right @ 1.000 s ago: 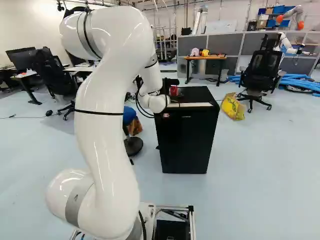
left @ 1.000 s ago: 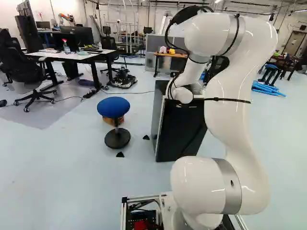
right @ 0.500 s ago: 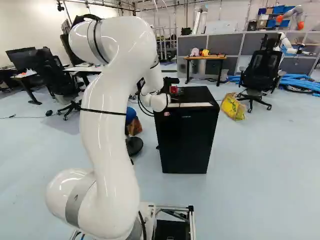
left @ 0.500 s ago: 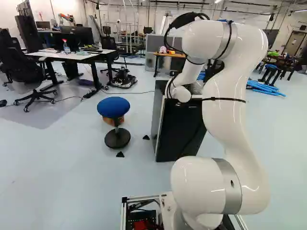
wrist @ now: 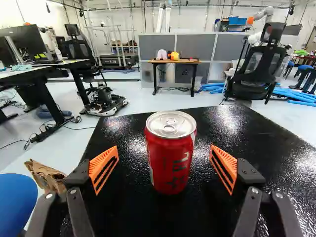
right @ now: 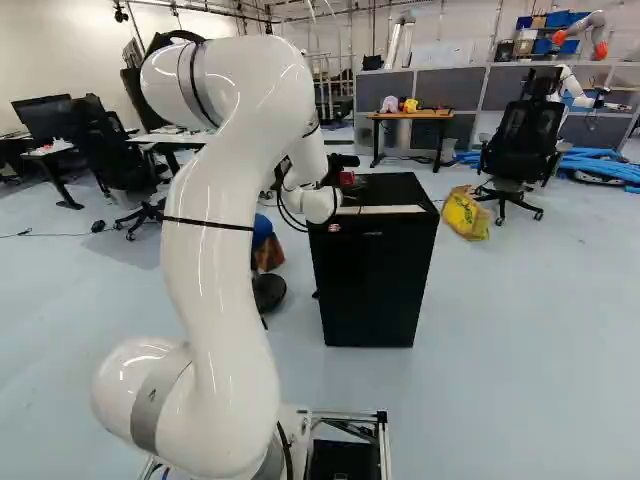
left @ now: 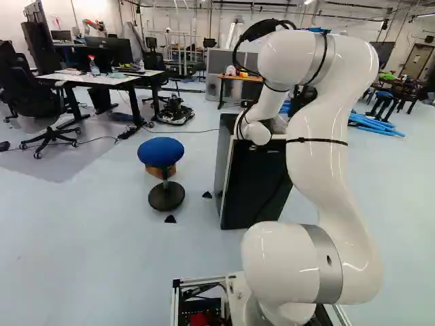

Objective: Grab a drink from the fridge

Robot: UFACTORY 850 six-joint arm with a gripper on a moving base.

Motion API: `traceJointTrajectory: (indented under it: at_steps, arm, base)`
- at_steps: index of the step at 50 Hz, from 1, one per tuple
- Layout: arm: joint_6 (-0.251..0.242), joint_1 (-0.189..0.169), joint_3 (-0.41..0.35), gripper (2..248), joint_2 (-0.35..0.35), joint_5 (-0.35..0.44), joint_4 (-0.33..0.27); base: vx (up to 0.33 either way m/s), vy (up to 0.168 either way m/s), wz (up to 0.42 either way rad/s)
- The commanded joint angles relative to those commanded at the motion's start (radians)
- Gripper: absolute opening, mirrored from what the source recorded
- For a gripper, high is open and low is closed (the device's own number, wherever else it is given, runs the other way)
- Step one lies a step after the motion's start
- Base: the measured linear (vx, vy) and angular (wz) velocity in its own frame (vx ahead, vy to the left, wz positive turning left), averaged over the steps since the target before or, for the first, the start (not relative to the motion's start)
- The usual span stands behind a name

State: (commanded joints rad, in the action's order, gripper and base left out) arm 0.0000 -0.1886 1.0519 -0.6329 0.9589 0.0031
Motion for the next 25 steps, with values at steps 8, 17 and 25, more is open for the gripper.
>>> traceJointTrajectory:
  at_steps: [8, 17, 25]
  arm:
    - [0.0, 0.0, 0.0, 218, 0.0, 0.0, 0.0]
    - [0.0, 0.0, 0.0, 141, 0.0, 0.0, 0.0]
    - [0.0, 0.0, 0.0, 104, 0.0, 0.0, 0.0]
  base:
    - [0.0, 0.0, 0.0]
    - [0.0, 0.0, 0.0]
    - [0.0, 0.0, 0.0]
